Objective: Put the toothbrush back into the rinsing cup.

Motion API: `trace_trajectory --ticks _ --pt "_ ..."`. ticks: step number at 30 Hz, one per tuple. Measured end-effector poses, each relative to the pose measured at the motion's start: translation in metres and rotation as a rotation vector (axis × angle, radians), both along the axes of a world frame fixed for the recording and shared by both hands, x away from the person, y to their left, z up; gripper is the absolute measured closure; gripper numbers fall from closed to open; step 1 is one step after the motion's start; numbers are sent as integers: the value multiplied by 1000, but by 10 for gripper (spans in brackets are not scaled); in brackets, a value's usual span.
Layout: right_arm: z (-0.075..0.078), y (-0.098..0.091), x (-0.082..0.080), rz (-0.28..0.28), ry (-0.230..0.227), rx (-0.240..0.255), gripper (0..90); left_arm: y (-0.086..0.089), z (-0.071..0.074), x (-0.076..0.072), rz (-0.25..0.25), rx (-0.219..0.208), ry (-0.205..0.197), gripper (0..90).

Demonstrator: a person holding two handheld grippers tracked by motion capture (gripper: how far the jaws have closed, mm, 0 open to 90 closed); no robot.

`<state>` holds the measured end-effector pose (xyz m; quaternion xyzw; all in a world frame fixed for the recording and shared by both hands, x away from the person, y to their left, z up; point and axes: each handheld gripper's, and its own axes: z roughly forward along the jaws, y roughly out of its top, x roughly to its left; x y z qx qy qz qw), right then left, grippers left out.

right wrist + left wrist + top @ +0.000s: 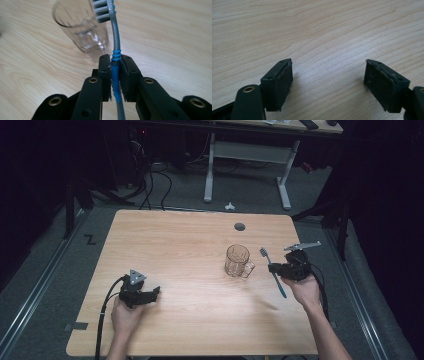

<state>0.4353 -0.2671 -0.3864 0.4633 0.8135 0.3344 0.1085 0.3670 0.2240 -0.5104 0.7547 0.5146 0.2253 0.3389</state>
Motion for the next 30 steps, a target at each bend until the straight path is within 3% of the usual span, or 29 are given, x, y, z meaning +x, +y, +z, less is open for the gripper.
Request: trace_trajectory --ticks 2,3,6,19,25,27,30 --pt "3 1 -3 12 -22 10 798 0 0 0 1 -1 0 238" --pt "6 2 -7 28 -58 32 799 0 0 0 1 -1 0 237" --pt "9 2 -9 31 -84 70 799 0 0 0 1 0 0 237" --pt "12 6 -10 53 -123 143 800 0 0 0 1 0 0 238" --pt "12 7 -8 69 -113 195 800 0 0 0 1 -1 0 237" --pt "12 8 -8 72 -115 202 800 0 0 0 1 -1 0 238" --pt "13 12 -11 101 -151 179 800 0 0 0 2 -1 -1 238"
